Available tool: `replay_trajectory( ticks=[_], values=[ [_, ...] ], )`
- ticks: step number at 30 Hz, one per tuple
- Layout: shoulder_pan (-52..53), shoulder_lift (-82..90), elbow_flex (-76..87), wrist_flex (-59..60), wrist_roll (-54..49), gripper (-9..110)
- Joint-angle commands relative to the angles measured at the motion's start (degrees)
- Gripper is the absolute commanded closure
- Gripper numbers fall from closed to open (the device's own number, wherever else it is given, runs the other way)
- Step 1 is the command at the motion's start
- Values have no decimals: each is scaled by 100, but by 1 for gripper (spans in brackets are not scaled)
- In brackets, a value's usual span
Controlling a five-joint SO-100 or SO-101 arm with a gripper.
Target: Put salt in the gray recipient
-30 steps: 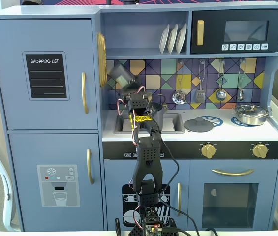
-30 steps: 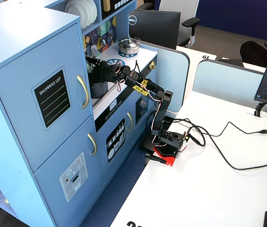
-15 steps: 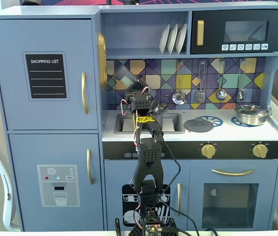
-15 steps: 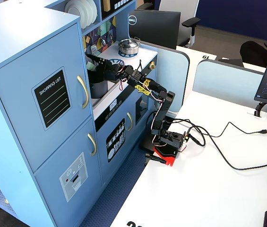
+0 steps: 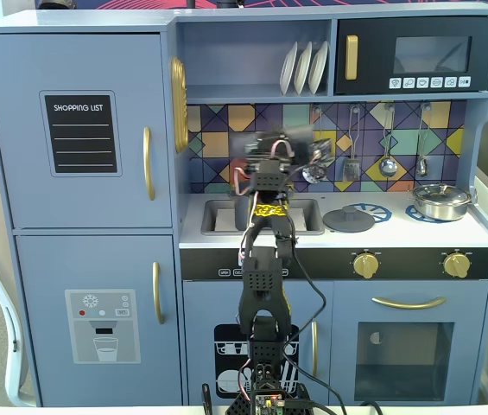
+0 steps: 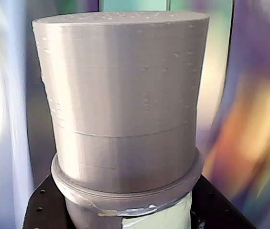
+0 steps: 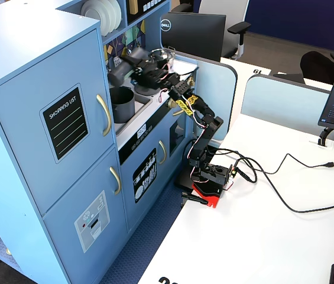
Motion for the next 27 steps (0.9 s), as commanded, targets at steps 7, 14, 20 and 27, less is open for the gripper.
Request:
replay_trajectory(
  ticks=[7,14,20,27],
  values=[
    [2083,888,773,-1389,-4931,101],
    [2953,123,1081,-2048,-7734,101],
    [3287,-580,1758,-3226,-8648,101],
    [3472,-1327,1802,-3779,-8490,101]
  ],
)
